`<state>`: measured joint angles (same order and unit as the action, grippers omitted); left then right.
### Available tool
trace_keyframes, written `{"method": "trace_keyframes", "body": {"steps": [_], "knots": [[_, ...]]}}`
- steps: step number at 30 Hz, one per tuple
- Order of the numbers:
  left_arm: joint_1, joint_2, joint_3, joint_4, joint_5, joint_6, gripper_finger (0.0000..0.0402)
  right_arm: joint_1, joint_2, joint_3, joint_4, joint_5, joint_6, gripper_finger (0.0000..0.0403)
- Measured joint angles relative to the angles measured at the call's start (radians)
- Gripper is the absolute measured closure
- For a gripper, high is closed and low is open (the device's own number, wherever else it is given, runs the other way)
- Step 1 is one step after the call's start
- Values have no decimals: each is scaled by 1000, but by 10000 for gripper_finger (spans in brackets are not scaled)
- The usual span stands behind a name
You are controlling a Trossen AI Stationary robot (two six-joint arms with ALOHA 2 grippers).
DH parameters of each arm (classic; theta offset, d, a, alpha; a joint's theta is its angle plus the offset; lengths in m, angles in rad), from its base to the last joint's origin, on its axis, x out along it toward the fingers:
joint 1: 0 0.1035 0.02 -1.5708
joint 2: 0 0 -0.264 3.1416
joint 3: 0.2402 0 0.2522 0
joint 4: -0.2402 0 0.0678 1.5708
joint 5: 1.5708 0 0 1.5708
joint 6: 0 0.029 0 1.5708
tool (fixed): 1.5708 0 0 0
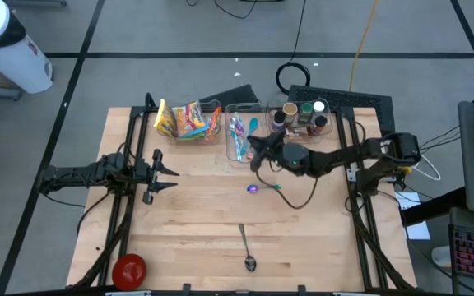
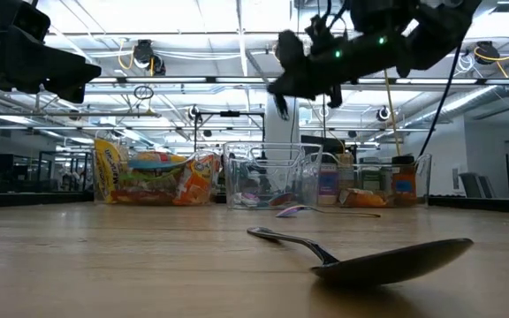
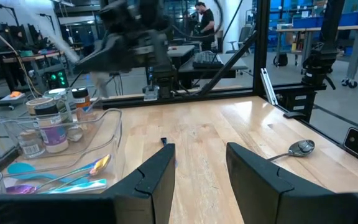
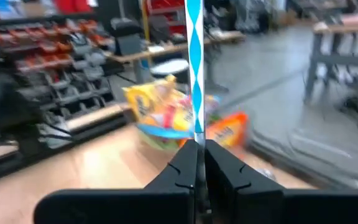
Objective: Pick & Place Food Item
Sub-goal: Put the blue spoon into the middle transparent bin
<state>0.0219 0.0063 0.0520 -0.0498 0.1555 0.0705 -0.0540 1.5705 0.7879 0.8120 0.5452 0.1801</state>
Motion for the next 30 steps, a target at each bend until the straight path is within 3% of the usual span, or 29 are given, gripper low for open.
{"method": "trace_keyframes", "body": {"steps": [10, 24, 30], "knots": [[0, 0, 0, 0, 0, 0, 249, -108, 0, -1, -288, -81, 247, 399], [0, 0, 0, 0, 0, 0, 249, -100, 22, -1, -393, -81, 320, 399], [0, 0, 0, 0, 0, 0, 249, -103, 67, 0, -355, -78, 332, 399]]}}
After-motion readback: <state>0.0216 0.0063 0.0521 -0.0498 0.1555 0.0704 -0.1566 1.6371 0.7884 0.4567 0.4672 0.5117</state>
